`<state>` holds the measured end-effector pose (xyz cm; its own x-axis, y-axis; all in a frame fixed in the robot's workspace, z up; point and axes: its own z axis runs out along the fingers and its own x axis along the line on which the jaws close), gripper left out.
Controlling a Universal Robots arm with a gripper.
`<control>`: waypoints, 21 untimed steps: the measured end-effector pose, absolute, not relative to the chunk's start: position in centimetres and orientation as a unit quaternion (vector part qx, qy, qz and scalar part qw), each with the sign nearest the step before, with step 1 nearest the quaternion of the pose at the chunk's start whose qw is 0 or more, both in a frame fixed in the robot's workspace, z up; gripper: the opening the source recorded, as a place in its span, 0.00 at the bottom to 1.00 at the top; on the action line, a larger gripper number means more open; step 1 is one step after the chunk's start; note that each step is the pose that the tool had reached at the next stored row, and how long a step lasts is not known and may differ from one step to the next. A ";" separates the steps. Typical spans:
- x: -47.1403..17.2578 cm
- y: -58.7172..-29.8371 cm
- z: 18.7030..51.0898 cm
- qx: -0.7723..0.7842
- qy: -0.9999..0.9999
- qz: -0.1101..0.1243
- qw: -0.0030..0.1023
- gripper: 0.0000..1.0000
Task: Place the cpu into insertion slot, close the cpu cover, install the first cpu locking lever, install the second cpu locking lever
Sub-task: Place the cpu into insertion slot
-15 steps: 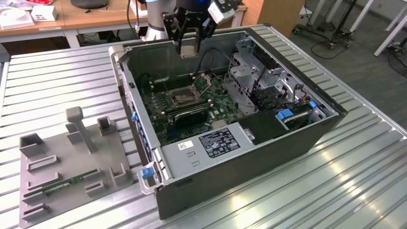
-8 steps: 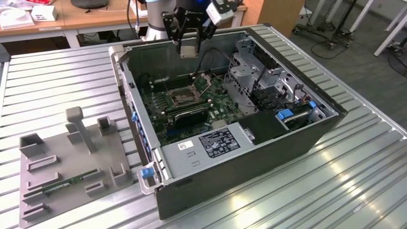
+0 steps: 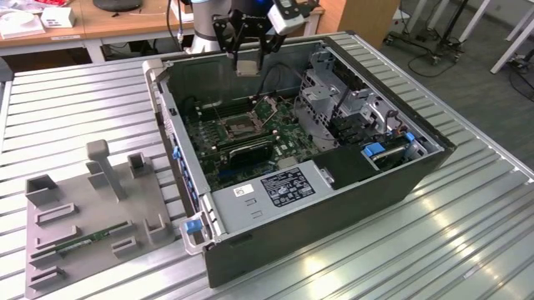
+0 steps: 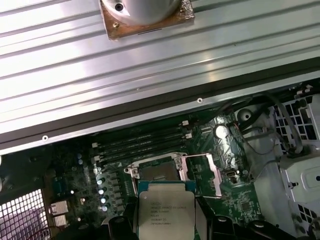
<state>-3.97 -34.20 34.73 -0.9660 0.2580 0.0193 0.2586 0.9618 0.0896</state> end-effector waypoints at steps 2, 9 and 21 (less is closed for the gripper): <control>-4.0 -34.2 34.7 -0.139 -0.989 -0.046 0.003 0.54; -4.0 -34.2 34.7 -0.141 -0.989 -0.046 0.003 0.54; -4.0 -34.2 34.7 -0.162 -0.986 -0.046 0.002 0.54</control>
<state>-3.97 -34.20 34.70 -0.9473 0.3198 0.0193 0.3202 0.9431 0.0897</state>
